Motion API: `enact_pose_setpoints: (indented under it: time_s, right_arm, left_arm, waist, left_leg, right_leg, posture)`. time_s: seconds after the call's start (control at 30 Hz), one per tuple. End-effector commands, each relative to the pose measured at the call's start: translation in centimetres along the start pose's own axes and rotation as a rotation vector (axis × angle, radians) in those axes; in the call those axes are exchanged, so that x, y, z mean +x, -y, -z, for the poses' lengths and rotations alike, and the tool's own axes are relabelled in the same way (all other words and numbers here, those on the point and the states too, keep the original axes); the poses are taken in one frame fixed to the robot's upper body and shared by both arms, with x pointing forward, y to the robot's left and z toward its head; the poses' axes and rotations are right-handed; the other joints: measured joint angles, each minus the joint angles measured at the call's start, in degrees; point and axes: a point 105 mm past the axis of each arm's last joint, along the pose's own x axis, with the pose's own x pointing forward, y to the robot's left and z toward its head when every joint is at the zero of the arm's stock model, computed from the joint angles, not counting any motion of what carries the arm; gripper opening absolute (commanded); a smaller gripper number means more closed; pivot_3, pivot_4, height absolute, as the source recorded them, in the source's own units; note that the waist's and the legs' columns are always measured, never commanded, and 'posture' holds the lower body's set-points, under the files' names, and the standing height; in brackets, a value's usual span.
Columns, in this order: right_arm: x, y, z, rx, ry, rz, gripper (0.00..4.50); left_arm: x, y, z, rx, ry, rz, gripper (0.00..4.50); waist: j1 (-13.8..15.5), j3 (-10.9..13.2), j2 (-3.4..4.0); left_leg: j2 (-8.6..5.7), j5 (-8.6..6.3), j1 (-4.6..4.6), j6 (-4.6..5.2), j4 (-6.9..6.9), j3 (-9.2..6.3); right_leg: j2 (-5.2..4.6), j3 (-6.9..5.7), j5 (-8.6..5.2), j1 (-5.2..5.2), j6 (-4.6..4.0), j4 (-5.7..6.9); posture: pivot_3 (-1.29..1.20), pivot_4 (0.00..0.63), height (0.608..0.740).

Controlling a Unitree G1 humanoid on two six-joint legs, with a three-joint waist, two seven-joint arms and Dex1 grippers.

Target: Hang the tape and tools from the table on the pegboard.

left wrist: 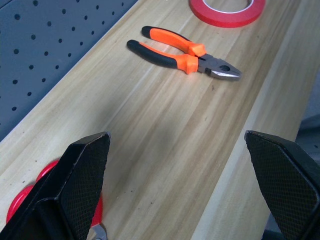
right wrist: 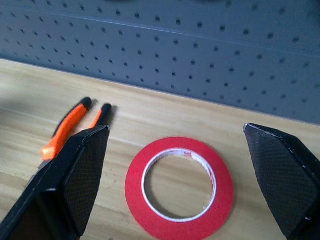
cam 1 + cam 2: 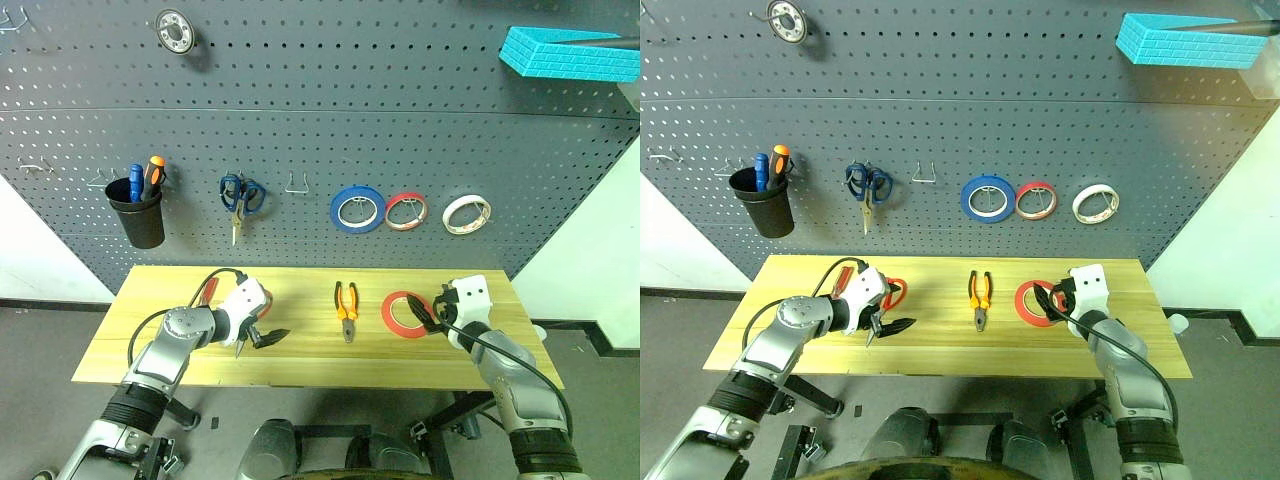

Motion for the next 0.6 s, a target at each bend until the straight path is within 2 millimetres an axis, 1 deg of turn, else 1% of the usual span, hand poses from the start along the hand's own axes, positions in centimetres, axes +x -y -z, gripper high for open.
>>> enact_pose_setpoints:
  time_s: [0.03,0.13,0.23,0.33,0.43,0.6]
  right_arm:
    - [0.3,-0.4,-1.6,-0.022,0.031,0.008,4.49]
    - [0.5,-1.0,-2.0,-0.032,0.029,0.001,4.49]
    - [0.6,-1.4,-2.4,-0.04,0.03,-0.015,4.49]
    - [0.9,-2.2,-2.5,-0.063,0.019,-0.056,4.49]
    - [1.3,-2.5,-2.8,-0.072,0.016,-0.075,4.49]
    - [3.1,-2.6,-4.0,-0.093,0.016,-0.089,4.49]
  left_arm:
    - [-0.1,-0.7,-1.4,0.032,0.041,-0.031,4.5]
    - [-0.3,-1.1,-2.0,0.028,0.07,-0.065,4.5]
    - [-0.5,-1.1,-2.4,0.035,0.085,-0.076,4.5]
    - [-1.0,-0.9,-2.7,0.041,0.095,-0.081,4.5]
    - [-1.5,-0.9,-3.2,0.031,0.116,-0.09,4.5]
    - [-1.6,-0.6,-4.6,0.015,0.156,-0.078,4.5]
  waist:
    - [0.0,0.0,0.0]
    - [0.0,0.0,-0.01]
    - [0.0,0.0,-0.01]
    - [0.0,0.0,-0.01]
    - [0.0,0.0,-0.01]
    - [-0.1,0.0,-0.01]
  left_leg:
    - [0.0,0.0,-0.01,0.0,0.0,0.0]
    - [-0.01,0.01,-0.2,0.02,0.06,0.0]
    - [-0.02,0.02,-0.36,0.02,0.12,0.01]
    - [-0.02,0.02,-0.37,0.02,0.13,0.0]
    - [-0.02,0.02,-0.3,0.02,0.15,0.0]
    - [-0.02,0.02,-0.18,0.02,0.16,0.0]
  right_leg:
    - [0.0,0.0,0.0,-0.01,0.0,0.0]
    - [0.0,0.0,0.02,-0.18,0.02,0.08]
    - [0.0,0.02,0.03,-0.32,0.02,0.25]
    - [0.01,0.02,0.02,-0.31,0.01,0.37]
    - [0.01,0.03,0.0,-0.3,0.0,0.45]
    - [0.02,0.03,-0.01,-0.32,-0.02,0.5]
  posture:
    - [0.35,0.0,0.677]
    - [0.35,0.0,0.677]
    - [0.36,0.0,0.677]
    - [0.36,0.0,0.677]
    - [0.37,0.0,0.677]
    - [0.37,0.008,0.677]
